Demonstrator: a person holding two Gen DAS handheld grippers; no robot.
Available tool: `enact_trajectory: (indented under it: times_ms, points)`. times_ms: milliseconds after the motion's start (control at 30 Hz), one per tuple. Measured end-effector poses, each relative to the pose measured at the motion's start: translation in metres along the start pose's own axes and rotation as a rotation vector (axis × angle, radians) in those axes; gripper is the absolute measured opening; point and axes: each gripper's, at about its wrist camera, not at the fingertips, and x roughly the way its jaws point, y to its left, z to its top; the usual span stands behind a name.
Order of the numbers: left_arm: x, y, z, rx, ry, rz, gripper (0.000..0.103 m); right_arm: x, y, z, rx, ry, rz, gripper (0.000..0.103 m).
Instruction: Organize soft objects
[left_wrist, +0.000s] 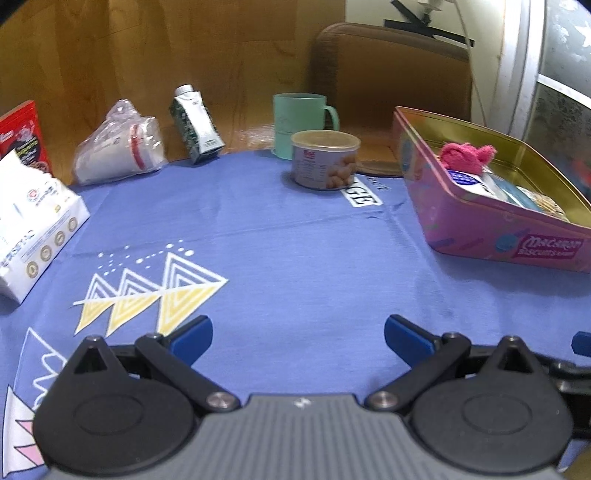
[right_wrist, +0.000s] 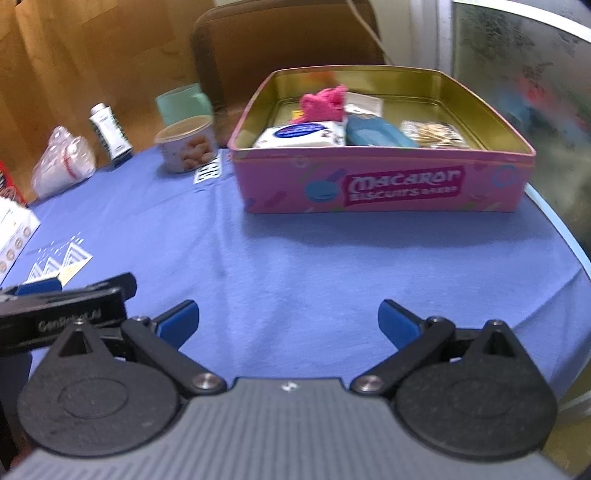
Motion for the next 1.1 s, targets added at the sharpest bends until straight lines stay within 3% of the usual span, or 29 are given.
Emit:
enact_trajectory:
  times_ms: [367,700,867,1100]
  points:
    - [0.000,0.007,-0.001,-0.002,-0.006,0.025,0.103,0.002,0.012,-0.003,-0.022,0.014,0.013,0.103]
    - [-0.012,-0.005,0.002,0.034,-0.088,0.070,0.103,-0.001,0.004,-0.002,-0.005,0.004,0.020,0.103]
    - [-0.020,-0.021,0.008,0.056,-0.129,0.050,0.103,-0.011,-0.024,-0.001,0.086,-0.074,0.001,0.103]
    - [-0.035,-0.055,0.018,0.127,-0.197,0.022,0.103,-0.036,-0.063,-0.011,0.117,-0.237,-0.069,0.103]
